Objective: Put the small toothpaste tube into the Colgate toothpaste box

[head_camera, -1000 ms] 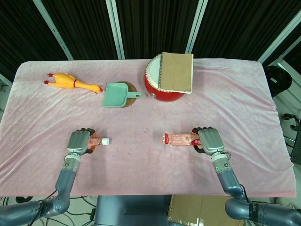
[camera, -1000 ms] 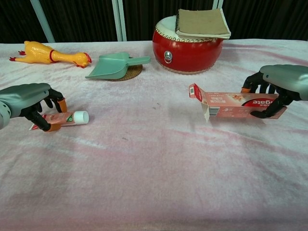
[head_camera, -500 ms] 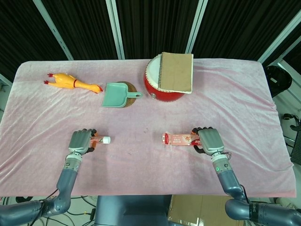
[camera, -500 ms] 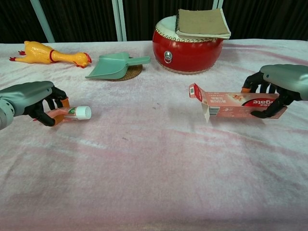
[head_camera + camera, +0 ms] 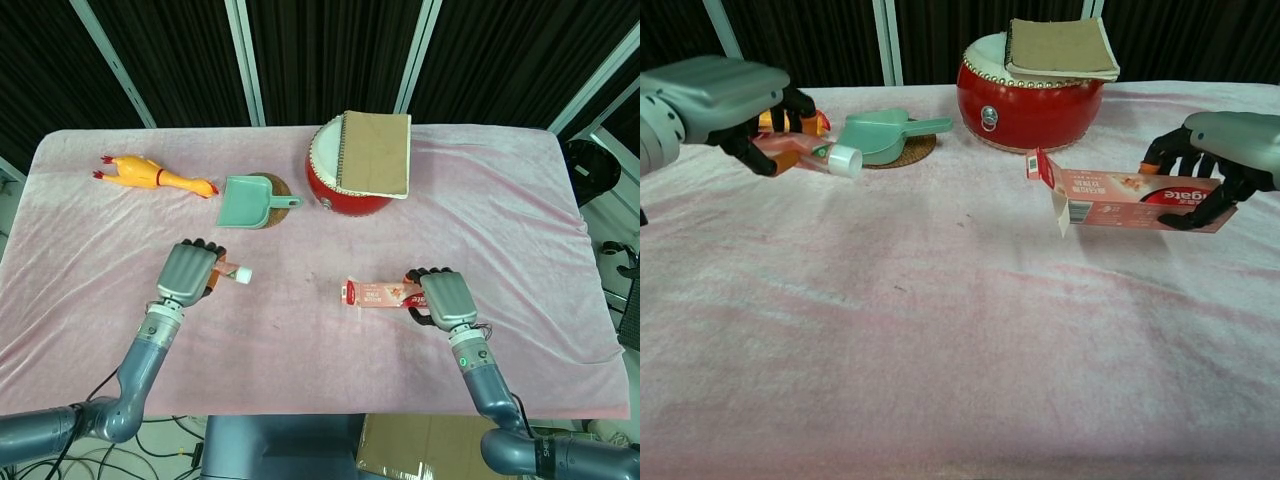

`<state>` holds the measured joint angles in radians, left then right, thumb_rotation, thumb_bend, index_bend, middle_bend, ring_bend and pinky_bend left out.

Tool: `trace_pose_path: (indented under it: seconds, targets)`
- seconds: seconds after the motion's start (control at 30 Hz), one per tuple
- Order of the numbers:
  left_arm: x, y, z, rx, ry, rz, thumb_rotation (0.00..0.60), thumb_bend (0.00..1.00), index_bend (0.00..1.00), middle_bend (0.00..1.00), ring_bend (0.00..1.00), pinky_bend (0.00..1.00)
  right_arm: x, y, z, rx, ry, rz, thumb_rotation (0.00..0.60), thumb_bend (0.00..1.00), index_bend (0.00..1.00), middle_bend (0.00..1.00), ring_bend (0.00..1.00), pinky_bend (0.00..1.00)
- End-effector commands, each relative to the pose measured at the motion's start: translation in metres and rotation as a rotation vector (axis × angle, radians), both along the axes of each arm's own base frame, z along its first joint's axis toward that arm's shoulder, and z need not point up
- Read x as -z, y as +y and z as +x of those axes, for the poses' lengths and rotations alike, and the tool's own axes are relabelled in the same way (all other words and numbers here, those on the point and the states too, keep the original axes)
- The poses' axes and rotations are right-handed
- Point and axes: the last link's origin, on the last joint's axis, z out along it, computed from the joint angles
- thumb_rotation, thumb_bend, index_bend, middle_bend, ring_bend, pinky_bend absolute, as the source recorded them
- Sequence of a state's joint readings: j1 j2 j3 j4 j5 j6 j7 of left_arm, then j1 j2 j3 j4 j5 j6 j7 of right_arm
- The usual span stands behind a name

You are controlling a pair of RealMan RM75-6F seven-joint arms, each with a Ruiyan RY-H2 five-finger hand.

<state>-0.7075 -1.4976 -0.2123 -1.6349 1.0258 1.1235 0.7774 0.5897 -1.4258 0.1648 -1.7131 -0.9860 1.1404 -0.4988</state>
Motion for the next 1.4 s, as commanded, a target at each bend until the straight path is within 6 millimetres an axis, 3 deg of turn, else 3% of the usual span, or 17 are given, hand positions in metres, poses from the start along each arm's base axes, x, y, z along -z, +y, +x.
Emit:
trace_pose_path:
  seconds: [0.03, 0.3, 0.53, 0.97, 1.4]
  targets:
    - [-0.020, 0.012, 0.042, 0.168, 0.095, 0.037, 0.600, 0.48, 0.52, 0.45, 0.35, 0.45, -0.007, 0.000, 0.010, 0.017, -0.048, -0.020, 0.600, 0.35, 0.45, 0.43, 0.38, 0.37]
    - [-0.029, 0.025, 0.097, 0.353, 0.225, 0.070, 0.600, 0.48, 0.52, 0.46, 0.36, 0.45, -0.018, 0.000, 0.045, 0.095, -0.153, -0.034, 0.600, 0.35, 0.46, 0.44, 0.38, 0.37]
    - [-0.022, 0.023, 0.130, 0.459, 0.285, 0.086, 0.600, 0.48, 0.52, 0.46, 0.36, 0.46, -0.024, 0.000, 0.067, 0.157, -0.215, -0.049, 0.600, 0.35, 0.46, 0.44, 0.39, 0.37]
    - [-0.008, 0.022, 0.155, 0.562, 0.345, 0.132, 0.600, 0.48, 0.52, 0.46, 0.36, 0.46, -0.023, 0.003, 0.082, 0.248, -0.291, -0.007, 0.600, 0.35, 0.46, 0.44, 0.39, 0.37]
    - [0.012, 0.016, 0.168, 0.592, 0.338, 0.149, 0.600, 0.48, 0.52, 0.46, 0.36, 0.46, -0.024, 0.003, 0.090, 0.251, -0.317, -0.002, 0.600, 0.35, 0.46, 0.44, 0.39, 0.37]
